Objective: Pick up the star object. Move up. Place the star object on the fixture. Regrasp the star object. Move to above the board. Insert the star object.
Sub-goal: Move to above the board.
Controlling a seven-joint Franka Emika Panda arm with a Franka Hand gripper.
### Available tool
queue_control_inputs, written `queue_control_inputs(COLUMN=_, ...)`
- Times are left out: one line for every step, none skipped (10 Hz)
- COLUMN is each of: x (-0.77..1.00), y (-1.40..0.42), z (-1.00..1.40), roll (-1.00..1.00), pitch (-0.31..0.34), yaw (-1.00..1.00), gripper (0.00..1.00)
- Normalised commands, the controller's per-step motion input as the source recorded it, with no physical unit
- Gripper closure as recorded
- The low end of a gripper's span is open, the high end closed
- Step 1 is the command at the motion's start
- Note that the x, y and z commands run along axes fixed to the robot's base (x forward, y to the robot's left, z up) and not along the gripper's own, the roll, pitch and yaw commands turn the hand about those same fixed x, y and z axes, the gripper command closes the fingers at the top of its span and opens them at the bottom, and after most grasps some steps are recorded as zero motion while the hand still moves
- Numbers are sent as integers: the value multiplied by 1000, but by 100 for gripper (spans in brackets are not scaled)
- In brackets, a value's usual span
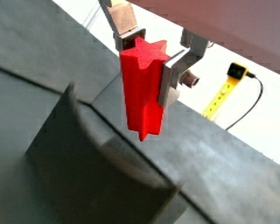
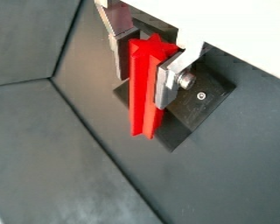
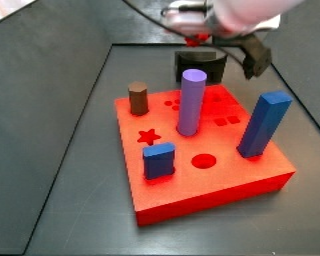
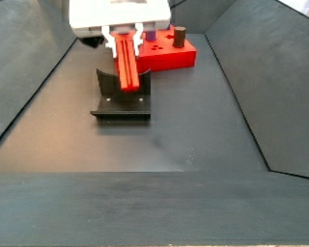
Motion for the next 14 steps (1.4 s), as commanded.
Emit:
queue_control_inputs(x=-106, y=-35, z=1000, roll=-28, pitch=-48, yaw=141, gripper=100)
queue_control_inputs(x=-105, y=-31, z=1000, roll=-36, pitch=-85, yaw=99, gripper=100)
queue_control_inputs(x=-104, y=-29, z=1000, roll=-38, pitch=-102, yaw=53, gripper=100)
queue_control_inputs(x=-104, y=-27, z=1000, roll=-37, pitch=-97, yaw=17, gripper=100)
queue_control_inputs(x=-101, y=-25, z=1000, roll=-36, pitch=-86, yaw=-16, gripper=100)
queue_control_inputs(x=-99, y=-22, z=1000, roll=-38, pitch=-68, yaw=-40, gripper=100)
queue_control_inputs(x=-99, y=-20, z=1000, roll=-42, pitch=-46, yaw=-56, gripper=100)
queue_control_inputs(x=-102, y=-17, z=1000, roll=-44, pitch=-24, yaw=-65, gripper=100)
queue_control_inputs(x=-100, y=-13, z=1000, roll=-57, pitch=18, yaw=-64, gripper=100)
queue_control_inputs(x=-94, y=-9, z=942, roll=-58, pitch=33, yaw=-61, gripper=100)
queue_control_inputs(x=-68, y=-4, z=715, roll=-60, pitch=61, yaw=-44, gripper=100)
queue_control_inputs(x=-60, y=-3, z=598, roll=-60, pitch=75, yaw=-36, gripper=100)
queue_control_inputs(x=-43, y=-3, z=366, roll=-56, pitch=97, yaw=-11, gripper=100)
queue_control_inputs(x=-433, y=-1000, z=257, roll=-1000, pitch=-52, yaw=-140, gripper=100)
